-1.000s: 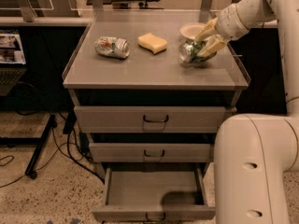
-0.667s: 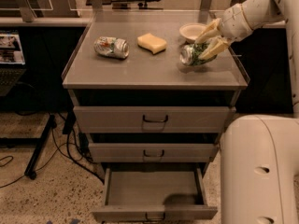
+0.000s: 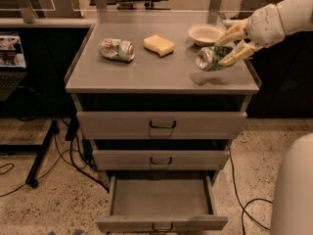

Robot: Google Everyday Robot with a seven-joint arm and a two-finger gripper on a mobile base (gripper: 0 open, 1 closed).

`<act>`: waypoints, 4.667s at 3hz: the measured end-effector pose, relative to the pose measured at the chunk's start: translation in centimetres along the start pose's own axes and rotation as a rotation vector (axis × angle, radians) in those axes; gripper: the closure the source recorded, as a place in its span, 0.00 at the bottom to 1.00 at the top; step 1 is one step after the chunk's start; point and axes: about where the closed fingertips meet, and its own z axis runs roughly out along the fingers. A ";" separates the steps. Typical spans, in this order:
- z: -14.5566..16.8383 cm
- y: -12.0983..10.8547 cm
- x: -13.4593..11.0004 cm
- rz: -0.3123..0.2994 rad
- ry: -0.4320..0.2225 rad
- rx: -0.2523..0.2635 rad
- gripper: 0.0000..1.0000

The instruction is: Place green can into bottom drawer

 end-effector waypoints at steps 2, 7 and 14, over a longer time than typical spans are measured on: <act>-12.2 2.0 -11.0 -0.123 0.031 0.357 1.00; -9.9 16.1 -12.1 0.097 0.063 0.585 1.00; 2.1 27.8 5.7 0.508 -0.014 0.543 1.00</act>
Offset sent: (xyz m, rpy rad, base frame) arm -0.1969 0.0091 -0.0108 0.1397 -0.1142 -0.1917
